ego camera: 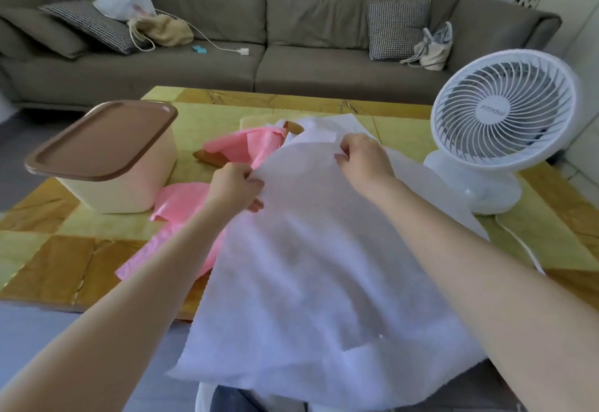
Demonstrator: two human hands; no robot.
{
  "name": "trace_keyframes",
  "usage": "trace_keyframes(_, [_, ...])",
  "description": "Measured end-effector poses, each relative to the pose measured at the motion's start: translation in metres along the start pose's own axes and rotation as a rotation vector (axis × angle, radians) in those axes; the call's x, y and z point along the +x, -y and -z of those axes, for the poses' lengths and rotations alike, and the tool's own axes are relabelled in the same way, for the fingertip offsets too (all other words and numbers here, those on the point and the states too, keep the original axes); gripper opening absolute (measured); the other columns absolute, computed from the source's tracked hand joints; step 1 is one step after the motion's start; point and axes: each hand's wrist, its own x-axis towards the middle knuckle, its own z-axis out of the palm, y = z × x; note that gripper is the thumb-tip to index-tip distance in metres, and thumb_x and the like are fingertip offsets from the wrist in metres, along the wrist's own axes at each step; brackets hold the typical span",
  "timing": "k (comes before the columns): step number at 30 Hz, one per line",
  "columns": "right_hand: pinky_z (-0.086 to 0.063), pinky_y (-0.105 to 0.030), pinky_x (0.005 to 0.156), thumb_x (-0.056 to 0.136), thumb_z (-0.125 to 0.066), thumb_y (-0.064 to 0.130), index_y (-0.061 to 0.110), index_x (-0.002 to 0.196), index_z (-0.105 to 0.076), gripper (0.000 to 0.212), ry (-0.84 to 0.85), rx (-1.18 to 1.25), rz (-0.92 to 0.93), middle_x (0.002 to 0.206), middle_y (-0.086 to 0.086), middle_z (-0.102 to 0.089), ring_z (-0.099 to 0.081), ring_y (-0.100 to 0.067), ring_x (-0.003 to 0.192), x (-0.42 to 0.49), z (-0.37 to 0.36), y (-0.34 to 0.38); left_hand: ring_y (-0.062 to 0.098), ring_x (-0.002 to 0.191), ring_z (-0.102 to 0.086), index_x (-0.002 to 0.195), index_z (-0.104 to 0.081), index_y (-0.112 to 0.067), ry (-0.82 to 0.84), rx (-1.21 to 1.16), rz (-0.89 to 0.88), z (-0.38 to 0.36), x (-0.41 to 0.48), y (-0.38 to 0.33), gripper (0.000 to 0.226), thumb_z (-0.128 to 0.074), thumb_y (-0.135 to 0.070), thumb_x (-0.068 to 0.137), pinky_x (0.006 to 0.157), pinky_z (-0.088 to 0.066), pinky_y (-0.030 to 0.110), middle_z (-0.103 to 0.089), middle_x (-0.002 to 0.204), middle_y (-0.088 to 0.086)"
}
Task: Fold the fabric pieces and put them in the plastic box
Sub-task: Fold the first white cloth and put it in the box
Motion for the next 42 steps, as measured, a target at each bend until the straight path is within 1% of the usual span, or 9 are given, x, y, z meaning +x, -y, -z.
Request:
trace_keyframes(2, [-0.033,-0.030,0.070,0.089,-0.048,0.006,0.013,0.079,-0.053,0.013,0.062,0.085,0.133,0.111,-0.017,-0.057,-0.053,-0.033,0.103,0.017,-0.007,0.025,0.019,0.060,-0.067,0.083,-0.063,-0.005,-0.179,-0.004,0.014,0.016,0.007,0.013,0.012,-0.052,-0.002,0.082,0.067,-0.053,0.030,-0.067,0.068,0.009])
trace_keyframes(4, [-0.035,-0.037,0.098,0.090,-0.048,0.005,0.016,0.118,-0.054,0.031,0.220,0.100,0.230,0.144,-0.011,-0.039,-0.034,-0.029,0.133,0.022,-0.018,0.042,0.029,0.092,-0.060,0.114,-0.058,-0.004,-0.246,0.103,0.022,0.021,0.008,0.026,0.028,-0.053,-0.004,0.087,0.078,-0.045,0.034,-0.065,0.106,0.015])
trace_keyframes(7, [-0.007,-0.050,0.116,0.095,-0.048,0.012,0.015,0.151,-0.009,0.068,0.363,0.057,0.240,0.159,-0.001,-0.001,-0.001,-0.027,0.146,0.007,-0.037,0.055,0.036,0.129,-0.038,0.146,-0.017,-0.004,-0.108,0.198,0.064,0.013,-0.001,0.042,0.068,-0.055,-0.010,0.091,0.100,-0.035,0.037,-0.017,0.152,0.019])
trace_keyframes(11, [-0.027,-0.042,0.112,0.096,-0.048,0.019,0.011,0.145,-0.027,0.054,0.452,0.115,0.223,0.152,-0.007,-0.023,-0.028,-0.026,0.139,-0.052,-0.051,0.047,0.035,0.113,-0.047,0.130,-0.042,-0.008,-0.100,0.283,-0.097,-0.015,-0.034,0.047,0.045,-0.054,-0.006,0.087,0.091,-0.039,0.037,-0.042,0.127,0.017])
trace_keyframes(15, [-0.040,-0.033,0.094,0.092,-0.054,0.038,0.017,0.135,-0.038,0.051,0.593,0.099,0.182,0.136,-0.002,-0.038,-0.047,-0.022,0.122,-0.124,-0.047,0.013,0.028,0.096,-0.056,0.106,-0.060,-0.010,0.222,0.318,-0.225,-0.049,-0.080,0.045,0.018,-0.053,-0.012,0.089,0.084,-0.042,0.031,-0.053,0.104,0.010])
trace_keyframes(27, [-0.028,-0.024,0.101,0.075,-0.068,0.054,0.026,0.131,-0.042,0.068,0.838,-0.014,0.189,0.143,0.004,-0.029,-0.025,-0.014,0.133,-0.219,-0.013,-0.070,0.022,0.123,-0.029,0.117,-0.048,-0.028,0.671,0.630,-0.410,-0.107,-0.163,0.047,0.059,-0.059,-0.066,0.073,0.102,-0.026,0.039,-0.036,0.132,-0.003])
trace_keyframes(33, [-0.041,-0.030,0.073,0.091,-0.049,0.015,0.019,0.091,-0.048,0.004,0.632,-0.156,0.165,0.105,0.002,-0.048,-0.053,-0.021,0.098,-0.226,-0.003,-0.077,0.018,0.113,-0.035,0.114,-0.048,-0.020,0.691,0.561,-0.405,-0.095,-0.170,0.050,0.048,-0.069,-0.042,0.077,0.088,-0.033,0.028,-0.042,0.118,-0.001])
trace_keyframes(37, [-0.035,-0.030,0.056,0.094,-0.043,0.020,0.019,0.093,-0.039,0.004,0.526,-0.143,0.025,0.082,0.000,-0.057,-0.055,-0.024,0.074,-0.228,0.008,-0.076,0.024,0.127,-0.040,0.126,-0.048,-0.013,0.666,0.590,-0.344,-0.079,-0.175,0.057,0.037,-0.052,-0.029,0.093,0.102,-0.034,0.032,-0.048,0.132,0.004])
trace_keyframes(42, [-0.034,-0.027,0.056,0.094,-0.044,0.028,0.025,0.078,-0.041,0.017,0.603,-0.085,-0.006,0.079,0.004,-0.053,-0.053,-0.021,0.077,-0.246,0.020,-0.077,0.028,0.096,-0.054,0.101,-0.051,-0.009,0.662,0.501,-0.268,-0.063,-0.180,0.049,0.020,-0.045,-0.028,0.097,0.073,-0.034,0.030,-0.059,0.103,0.012])
